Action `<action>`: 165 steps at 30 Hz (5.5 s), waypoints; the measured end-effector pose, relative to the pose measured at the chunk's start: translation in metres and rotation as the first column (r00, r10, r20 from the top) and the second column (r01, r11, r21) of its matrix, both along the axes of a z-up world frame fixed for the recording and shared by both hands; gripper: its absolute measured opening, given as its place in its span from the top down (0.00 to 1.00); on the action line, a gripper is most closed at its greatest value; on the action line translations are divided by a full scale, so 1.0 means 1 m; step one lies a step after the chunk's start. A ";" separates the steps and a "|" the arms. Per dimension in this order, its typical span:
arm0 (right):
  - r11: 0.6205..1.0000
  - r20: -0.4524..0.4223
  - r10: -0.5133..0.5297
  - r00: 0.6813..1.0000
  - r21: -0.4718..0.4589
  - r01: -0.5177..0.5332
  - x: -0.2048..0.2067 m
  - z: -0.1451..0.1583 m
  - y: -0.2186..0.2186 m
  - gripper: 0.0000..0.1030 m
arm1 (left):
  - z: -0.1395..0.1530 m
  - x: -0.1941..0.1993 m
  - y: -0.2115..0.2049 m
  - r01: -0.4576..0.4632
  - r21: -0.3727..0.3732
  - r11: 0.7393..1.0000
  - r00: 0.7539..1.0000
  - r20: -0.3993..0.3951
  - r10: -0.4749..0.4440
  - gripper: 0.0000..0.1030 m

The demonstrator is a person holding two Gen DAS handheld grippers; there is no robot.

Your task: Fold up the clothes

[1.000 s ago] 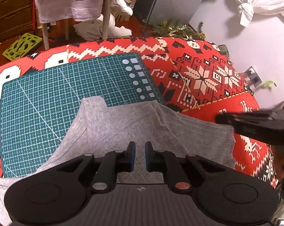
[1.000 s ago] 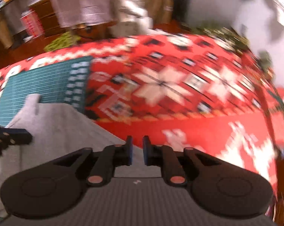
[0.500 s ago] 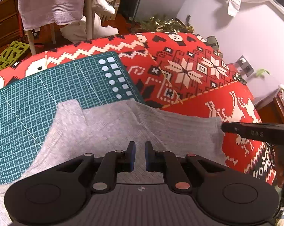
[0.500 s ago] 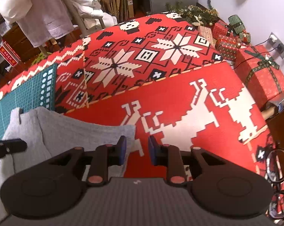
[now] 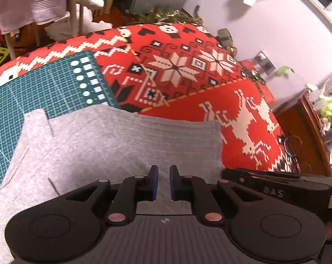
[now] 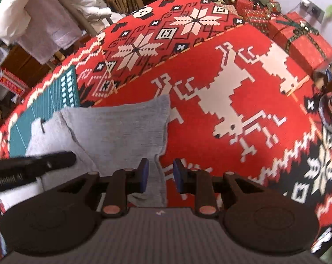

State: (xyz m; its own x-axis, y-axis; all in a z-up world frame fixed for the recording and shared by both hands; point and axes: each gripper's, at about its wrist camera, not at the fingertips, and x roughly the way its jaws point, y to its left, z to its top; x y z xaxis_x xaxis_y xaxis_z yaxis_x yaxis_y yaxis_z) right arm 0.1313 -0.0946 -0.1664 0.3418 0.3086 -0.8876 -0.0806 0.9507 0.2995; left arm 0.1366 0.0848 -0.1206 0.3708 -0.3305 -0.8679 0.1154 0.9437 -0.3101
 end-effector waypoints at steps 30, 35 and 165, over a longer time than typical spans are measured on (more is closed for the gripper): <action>0.938 0.234 0.330 0.915 0.028 -0.345 -0.036 0.088 0.100 0.97 | 0.036 -0.059 0.074 -0.248 -0.099 0.964 0.969 -0.021 0.247 0.86; 0.877 0.259 0.464 0.847 -0.002 -0.480 -0.066 0.103 0.152 0.97 | 0.045 -0.090 0.119 -0.335 -0.100 0.937 0.942 -0.018 0.335 0.86; 0.686 -0.056 0.680 0.731 -0.301 -0.662 -0.110 0.020 0.168 1.00 | 0.007 -0.199 0.142 -0.343 -0.071 0.937 0.933 -0.144 0.330 0.99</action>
